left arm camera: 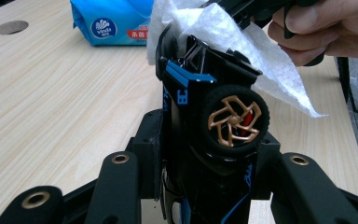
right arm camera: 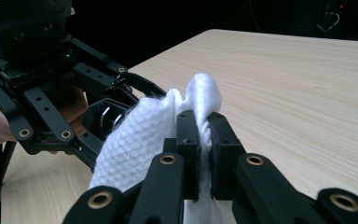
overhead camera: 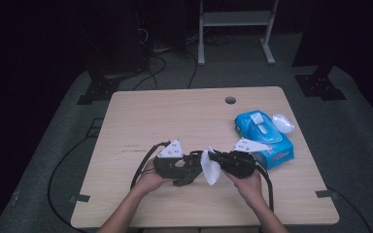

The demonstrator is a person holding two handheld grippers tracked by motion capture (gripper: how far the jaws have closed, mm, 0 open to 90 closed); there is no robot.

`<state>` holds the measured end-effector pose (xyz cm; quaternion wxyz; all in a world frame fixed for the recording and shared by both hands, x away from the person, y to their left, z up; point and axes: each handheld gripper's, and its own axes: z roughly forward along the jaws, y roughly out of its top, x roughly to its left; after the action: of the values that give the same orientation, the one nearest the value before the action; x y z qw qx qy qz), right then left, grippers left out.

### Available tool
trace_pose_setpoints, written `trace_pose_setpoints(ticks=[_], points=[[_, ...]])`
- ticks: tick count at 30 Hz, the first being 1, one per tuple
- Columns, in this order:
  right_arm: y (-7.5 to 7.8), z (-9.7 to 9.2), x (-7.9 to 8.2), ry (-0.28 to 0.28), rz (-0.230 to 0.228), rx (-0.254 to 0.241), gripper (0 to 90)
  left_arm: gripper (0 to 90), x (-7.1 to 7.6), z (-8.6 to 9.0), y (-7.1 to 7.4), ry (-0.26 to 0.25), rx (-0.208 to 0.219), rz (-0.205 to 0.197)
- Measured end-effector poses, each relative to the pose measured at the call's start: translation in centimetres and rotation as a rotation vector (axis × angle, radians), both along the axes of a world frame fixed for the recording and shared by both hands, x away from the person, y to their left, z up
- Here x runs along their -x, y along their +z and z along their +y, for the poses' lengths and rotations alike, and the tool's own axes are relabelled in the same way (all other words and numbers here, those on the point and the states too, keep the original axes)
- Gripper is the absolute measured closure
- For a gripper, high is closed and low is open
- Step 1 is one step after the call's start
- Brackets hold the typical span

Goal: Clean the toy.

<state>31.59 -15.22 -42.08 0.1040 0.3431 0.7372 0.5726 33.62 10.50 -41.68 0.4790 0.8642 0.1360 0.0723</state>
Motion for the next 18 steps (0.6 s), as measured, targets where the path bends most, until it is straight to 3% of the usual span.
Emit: trace_pose_setpoints(ticks=[6, 9, 12, 18], points=[[-1.3, -0.3, -0.4, -0.021, 0.038, 0.029, 83.9, 57.3, -0.1, 0.3, 0.1, 0.010, 0.007, 0.001], [-1.1, -0.3, -0.4, -0.018, 0.036, 0.016, 83.9, 57.3, -0.1, 0.2, 0.1, 0.010, 0.001, 0.000], [0.0, -0.1, 0.0, -0.008, -0.002, 0.014, 83.8, 57.3, -0.2, -0.3, 0.1, 0.001, -0.011, 0.007], [-0.3, -1.0, -0.2, -0.033, 0.018, 0.014, 83.8, 57.3, -0.5, -1.3, 0.1, -0.001, -0.052, 0.024]])
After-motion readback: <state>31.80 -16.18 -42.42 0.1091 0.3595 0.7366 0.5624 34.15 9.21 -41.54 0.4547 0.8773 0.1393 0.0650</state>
